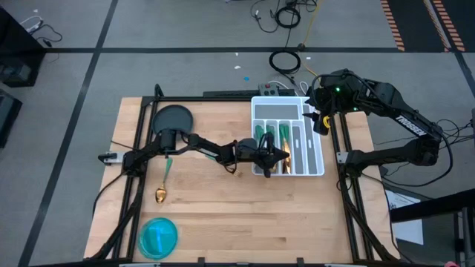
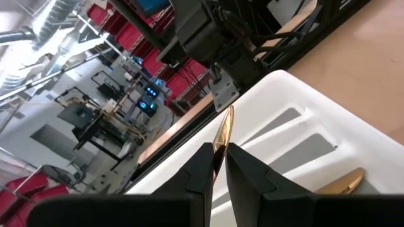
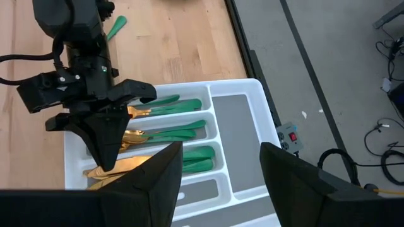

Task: Sort silverware
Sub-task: Put the green knife into the white silverware organizer, then put the green fork into the white silverware organizer

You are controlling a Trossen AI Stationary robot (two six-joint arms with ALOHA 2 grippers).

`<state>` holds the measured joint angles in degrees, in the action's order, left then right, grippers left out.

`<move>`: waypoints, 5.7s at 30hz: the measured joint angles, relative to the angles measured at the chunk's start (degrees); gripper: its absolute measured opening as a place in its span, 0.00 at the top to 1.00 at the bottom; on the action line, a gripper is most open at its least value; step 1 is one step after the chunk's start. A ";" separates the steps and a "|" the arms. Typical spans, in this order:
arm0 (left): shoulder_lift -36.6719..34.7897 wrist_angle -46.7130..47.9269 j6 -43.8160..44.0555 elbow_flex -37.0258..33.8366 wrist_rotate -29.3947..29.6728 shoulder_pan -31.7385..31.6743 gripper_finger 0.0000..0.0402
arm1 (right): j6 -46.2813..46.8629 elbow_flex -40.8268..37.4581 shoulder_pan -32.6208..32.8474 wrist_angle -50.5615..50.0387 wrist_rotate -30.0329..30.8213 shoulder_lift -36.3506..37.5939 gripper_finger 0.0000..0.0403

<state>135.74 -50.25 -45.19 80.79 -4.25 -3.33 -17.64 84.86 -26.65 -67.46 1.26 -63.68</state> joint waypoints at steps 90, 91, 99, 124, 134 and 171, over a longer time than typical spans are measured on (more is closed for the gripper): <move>-2.21 58.63 -4.63 24.79 4.78 -1.20 0.88 | 13.78 -28.52 -1.19 11.92 -8.47 6.35 0.49; -2.31 58.25 -4.63 24.79 5.42 -1.00 0.88 | 13.81 -28.24 -1.58 11.52 -8.08 7.15 0.49; -5.98 59.16 -0.53 24.74 8.52 0.11 0.88 | 13.61 -23.15 -3.60 11.45 -2.37 15.59 0.49; -45.59 125.26 47.96 24.81 13.97 -4.17 0.88 | 19.40 -20.87 -3.78 13.03 1.42 21.15 0.49; -51.88 129.92 60.93 24.72 30.26 3.46 0.88 | 26.50 -25.52 3.53 27.50 -1.26 3.89 0.49; -66.07 131.11 66.94 24.74 44.83 9.75 0.88 | 25.96 -1.11 25.23 55.80 1.71 -59.27 0.49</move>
<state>69.67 80.86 21.75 105.54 40.58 6.42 8.32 83.74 -1.43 -11.66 2.97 -122.95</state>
